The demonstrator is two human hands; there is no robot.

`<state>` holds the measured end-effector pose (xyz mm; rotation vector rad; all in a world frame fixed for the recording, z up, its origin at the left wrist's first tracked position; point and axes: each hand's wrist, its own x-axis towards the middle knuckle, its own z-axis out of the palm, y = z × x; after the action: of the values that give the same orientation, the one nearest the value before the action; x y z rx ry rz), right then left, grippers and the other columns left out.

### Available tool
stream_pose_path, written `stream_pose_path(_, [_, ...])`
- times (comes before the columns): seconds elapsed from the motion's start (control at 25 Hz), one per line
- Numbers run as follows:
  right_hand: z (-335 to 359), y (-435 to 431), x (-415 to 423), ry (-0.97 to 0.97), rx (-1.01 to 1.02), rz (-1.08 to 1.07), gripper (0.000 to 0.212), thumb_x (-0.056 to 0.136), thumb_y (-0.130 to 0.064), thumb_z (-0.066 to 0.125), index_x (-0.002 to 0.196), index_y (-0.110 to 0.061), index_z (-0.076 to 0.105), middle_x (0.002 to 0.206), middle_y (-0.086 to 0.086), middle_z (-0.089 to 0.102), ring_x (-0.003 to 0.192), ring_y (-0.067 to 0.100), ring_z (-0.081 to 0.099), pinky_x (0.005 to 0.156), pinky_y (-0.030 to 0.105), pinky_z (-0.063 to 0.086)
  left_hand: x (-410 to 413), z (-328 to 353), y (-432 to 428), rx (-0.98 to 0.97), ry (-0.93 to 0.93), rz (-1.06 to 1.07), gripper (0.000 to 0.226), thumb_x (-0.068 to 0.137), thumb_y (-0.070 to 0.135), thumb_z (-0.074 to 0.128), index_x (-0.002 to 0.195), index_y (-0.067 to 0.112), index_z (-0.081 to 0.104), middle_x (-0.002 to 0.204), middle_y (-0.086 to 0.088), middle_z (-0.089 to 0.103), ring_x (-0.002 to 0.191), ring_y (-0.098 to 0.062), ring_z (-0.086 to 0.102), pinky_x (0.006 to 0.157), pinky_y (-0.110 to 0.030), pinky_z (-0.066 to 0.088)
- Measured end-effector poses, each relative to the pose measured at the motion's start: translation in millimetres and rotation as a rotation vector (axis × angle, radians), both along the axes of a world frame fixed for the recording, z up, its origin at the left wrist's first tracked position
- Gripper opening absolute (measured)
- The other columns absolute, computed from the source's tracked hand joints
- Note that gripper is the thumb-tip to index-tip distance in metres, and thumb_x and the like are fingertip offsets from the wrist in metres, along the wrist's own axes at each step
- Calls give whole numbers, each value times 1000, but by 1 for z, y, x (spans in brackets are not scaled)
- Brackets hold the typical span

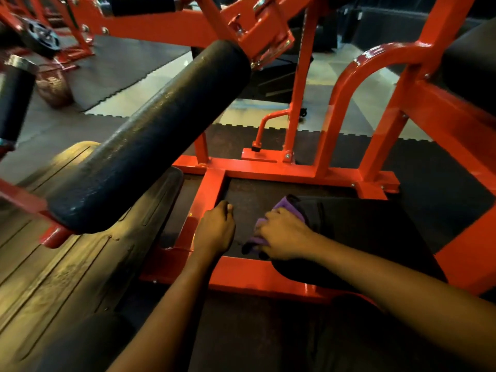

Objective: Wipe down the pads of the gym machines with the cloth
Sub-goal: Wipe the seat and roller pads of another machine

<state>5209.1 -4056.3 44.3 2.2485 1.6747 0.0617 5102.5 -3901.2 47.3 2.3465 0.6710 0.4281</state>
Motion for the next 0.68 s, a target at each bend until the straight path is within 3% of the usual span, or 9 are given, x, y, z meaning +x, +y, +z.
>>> stream_pose_path(0.12, [20, 1, 33, 119, 105, -276, 52, 90, -70, 40, 115, -34, 68, 118, -6, 67, 114, 24, 59, 99, 43, 39, -10, 4, 4, 8, 0, -3, 26, 106, 27, 38, 82, 18, 45, 85, -16, 62, 81, -38, 56, 64, -36, 28])
stream_pose_path(0.24, [41, 28, 62, 285, 93, -615, 49, 89, -70, 49, 122, -37, 67, 122, 0, 67, 117, 27, 60, 97, 45, 41, -16, 9, 7, 11, 2, 14, 28, 107, 29, 37, 82, 19, 44, 79, -8, 56, 74, -30, 51, 63, -35, 29])
stream_pose_path(0.48, [7, 13, -13, -88, 75, -339, 60, 91, -72, 41, 103, -24, 75, 107, 1, 71, 110, 30, 62, 107, 50, 31, -25, 28, 10, 22, 13, 0, 28, 107, 31, 35, 87, 19, 50, 74, 2, 53, 70, -20, 49, 59, -33, 29])
stream_pose_path(0.56, [7, 5, -43, -107, 11, -267, 59, 95, -66, 40, 105, -20, 76, 108, 5, 71, 111, 33, 61, 109, 47, 31, -27, 39, 15, 31, -7, 3, 29, 107, 32, 35, 99, 17, 58, 83, 0, 60, 74, -17, 51, 63, -33, 34])
stream_pose_path(0.68, [14, 2, -61, -7, 11, -280, 52, 94, -61, 43, 106, -22, 75, 106, 9, 72, 102, 35, 65, 98, 40, 39, -32, 51, 29, 69, -49, 1, 33, 106, 36, 34, 111, 19, 62, 101, -6, 70, 90, -25, 64, 77, -43, 52])
